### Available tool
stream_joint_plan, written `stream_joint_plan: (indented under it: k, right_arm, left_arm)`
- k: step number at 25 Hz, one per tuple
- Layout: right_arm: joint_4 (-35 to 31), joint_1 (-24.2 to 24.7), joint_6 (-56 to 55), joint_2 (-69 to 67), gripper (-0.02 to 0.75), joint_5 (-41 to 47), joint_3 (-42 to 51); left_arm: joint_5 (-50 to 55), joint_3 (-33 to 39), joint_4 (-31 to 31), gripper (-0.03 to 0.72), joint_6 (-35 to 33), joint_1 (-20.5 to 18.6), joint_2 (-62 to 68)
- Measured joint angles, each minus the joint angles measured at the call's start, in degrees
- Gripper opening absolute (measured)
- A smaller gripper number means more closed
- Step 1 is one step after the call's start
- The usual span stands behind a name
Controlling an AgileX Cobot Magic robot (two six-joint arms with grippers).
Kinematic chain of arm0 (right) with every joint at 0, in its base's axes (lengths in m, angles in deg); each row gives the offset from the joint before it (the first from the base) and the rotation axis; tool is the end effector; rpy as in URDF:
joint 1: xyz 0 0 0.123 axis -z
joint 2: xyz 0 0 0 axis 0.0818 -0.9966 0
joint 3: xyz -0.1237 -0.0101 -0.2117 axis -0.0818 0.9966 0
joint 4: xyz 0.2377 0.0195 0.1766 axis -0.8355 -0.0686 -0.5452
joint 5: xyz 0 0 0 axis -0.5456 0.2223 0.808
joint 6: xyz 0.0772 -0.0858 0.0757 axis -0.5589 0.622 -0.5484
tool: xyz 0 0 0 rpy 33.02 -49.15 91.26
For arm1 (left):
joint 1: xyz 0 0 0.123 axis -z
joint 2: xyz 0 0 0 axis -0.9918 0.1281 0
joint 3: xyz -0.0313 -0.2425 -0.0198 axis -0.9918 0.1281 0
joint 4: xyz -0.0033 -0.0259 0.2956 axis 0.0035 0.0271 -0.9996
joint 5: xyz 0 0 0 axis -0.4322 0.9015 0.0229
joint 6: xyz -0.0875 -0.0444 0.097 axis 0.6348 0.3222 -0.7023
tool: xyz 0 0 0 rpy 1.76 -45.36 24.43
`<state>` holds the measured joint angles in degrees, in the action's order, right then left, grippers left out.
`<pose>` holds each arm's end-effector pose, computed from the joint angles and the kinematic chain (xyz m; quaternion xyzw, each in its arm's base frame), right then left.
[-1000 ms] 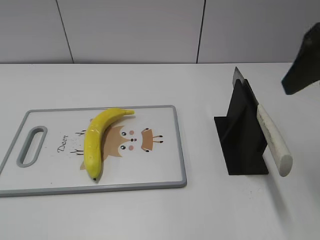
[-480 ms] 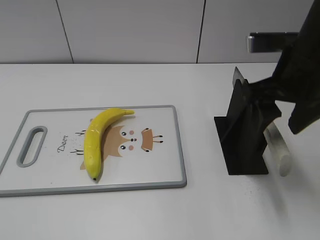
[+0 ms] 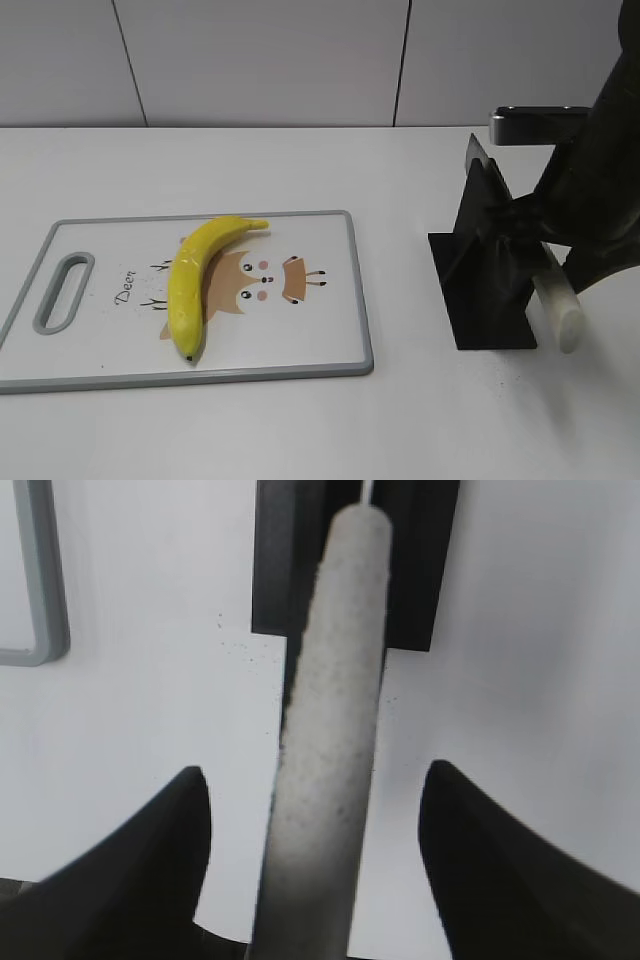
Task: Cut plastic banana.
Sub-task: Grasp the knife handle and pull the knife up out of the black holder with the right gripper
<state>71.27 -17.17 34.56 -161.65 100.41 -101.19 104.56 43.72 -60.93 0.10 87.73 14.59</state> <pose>0.3098 0.1315 0.1054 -0.0427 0.9975 0.0398 0.0404 0.1194 -0.0025 0.2809 0.0368 0.8504 0.0107 0.5248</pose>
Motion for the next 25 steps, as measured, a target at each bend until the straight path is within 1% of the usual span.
stream_joint_plan:
  k: [4,13,14,16,17,18,19,25]
  right_arm:
    - [0.24,0.00,0.00,-0.06,0.475,0.00,0.00]
    - [0.24,0.00,0.00,-2.56,0.459,1.38,0.11]
    - [0.24,0.00,0.00,-2.56,0.441,1.39,0.11]
    - [0.24,0.00,0.00,-2.56,0.368,1.39,0.11]
    - [0.24,0.00,0.05,-2.56,0.302,1.39,0.11]
    - [-0.03,0.00,0.31,-2.56,0.220,1.39,0.11]
    - [-0.24,-0.07,0.26,-2.56,0.185,1.39,0.11]
    - [-0.15,-0.07,0.40,-1.37,0.186,1.49,0.11]
  left_arm:
    - [0.00,0.00,0.00,0.591,0.00,0.00,0.00]
    - [0.00,0.00,0.00,0.590,0.00,0.00,0.00]
    - [0.00,0.00,0.00,0.590,0.00,0.00,0.00]
    - [0.00,0.00,0.00,0.590,0.00,0.00,0.00]
    - [0.00,0.00,0.00,0.590,0.00,0.00,0.00]
    - [0.00,0.00,0.00,0.590,0.00,0.00,0.00]
    - [0.00,0.00,0.00,0.590,0.00,0.00,0.00]
    - [0.00,0.00,0.00,0.589,0.00,0.00,0.00]
